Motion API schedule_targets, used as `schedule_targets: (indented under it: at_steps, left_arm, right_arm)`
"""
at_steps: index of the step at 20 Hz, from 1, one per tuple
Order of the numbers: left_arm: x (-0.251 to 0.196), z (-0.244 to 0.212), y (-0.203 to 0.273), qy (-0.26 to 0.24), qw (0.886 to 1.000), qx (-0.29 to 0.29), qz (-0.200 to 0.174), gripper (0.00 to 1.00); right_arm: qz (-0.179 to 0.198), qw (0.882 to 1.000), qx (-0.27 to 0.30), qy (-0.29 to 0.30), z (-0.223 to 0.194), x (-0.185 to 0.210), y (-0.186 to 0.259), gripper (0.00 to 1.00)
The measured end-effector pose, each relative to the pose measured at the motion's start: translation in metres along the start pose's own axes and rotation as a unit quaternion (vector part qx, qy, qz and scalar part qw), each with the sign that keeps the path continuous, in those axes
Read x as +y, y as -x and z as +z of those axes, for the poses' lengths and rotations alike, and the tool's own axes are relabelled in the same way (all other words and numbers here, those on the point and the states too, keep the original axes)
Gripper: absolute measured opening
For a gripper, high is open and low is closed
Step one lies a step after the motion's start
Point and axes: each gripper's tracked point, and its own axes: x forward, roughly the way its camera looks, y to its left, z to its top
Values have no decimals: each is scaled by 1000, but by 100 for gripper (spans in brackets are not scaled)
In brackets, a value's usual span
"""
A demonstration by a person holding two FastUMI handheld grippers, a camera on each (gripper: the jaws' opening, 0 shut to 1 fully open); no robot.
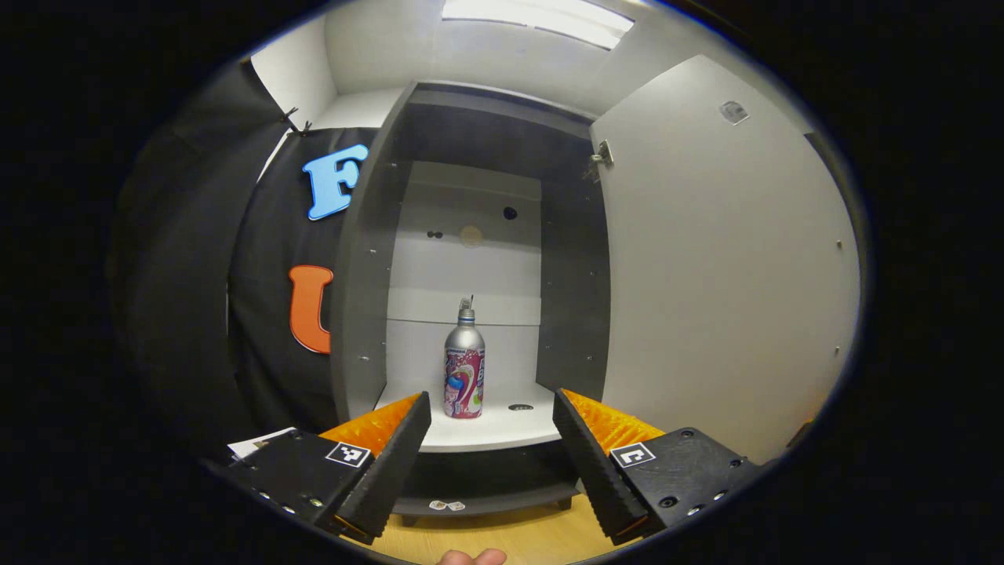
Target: Open the cabinet door with the right hand, grasp the bottle in the cabinet with the left hand and place it on the coaster, then close the cabinet door with the right hand.
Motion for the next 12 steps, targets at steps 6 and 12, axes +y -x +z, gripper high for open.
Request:
schedule_targets:
  at_steps: [6, 12]
  left_arm:
    - [17, -25, -104, -20, 999, 27, 24, 95]
    - [30, -47, -164, -3, 998, 41, 46, 95]
  right_arm:
    - [1, 1000, 17, -7, -8, 2, -5, 99]
    - [-11, 1000, 22, -4, -11, -4, -11, 98]
